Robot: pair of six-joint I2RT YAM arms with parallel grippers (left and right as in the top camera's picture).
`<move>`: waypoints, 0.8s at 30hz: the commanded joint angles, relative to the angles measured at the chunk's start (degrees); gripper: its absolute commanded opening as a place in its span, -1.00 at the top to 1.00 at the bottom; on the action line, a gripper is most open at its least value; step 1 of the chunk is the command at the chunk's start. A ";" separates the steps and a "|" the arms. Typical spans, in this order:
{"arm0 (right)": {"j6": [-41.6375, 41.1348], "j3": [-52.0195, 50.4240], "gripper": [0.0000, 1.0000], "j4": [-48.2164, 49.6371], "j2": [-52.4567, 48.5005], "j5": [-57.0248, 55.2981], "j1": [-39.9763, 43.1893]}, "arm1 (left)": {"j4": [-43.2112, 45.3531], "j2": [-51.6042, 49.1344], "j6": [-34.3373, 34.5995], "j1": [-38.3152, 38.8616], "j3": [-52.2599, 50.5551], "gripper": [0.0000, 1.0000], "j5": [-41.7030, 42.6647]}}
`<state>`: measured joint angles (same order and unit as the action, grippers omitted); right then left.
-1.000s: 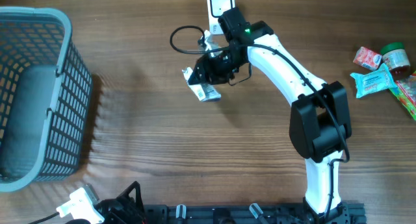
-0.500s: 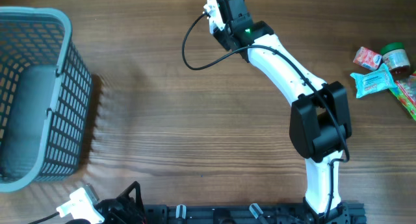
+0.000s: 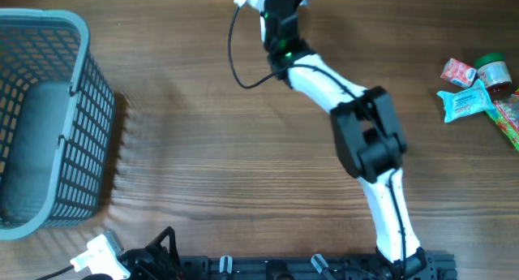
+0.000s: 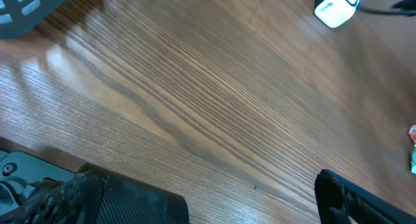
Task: Scan the item barcode
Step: 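Lift white packet up to the white scanner with right gripper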
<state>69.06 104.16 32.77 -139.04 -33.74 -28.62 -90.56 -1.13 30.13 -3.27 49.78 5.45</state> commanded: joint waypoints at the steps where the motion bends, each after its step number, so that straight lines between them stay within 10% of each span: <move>1: 7.69 0.72 0.37 6.08 -5.57 -1.86 -2.40 | -0.57 0.20 0.35 0.28 -0.24 -1.00 0.46; 12: 15.06 6.08 0.42 8.50 -10.62 -3.87 -3.67 | -0.57 0.20 0.35 0.28 -0.24 -1.00 0.46; 24: -12.07 6.08 0.43 -4.13 -2.93 -32.63 9.07 | -0.57 0.20 0.37 0.28 -0.24 -1.00 0.46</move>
<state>71.07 109.08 35.46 -144.35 -56.75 -24.14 -90.56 -1.13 30.13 -3.27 49.78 5.45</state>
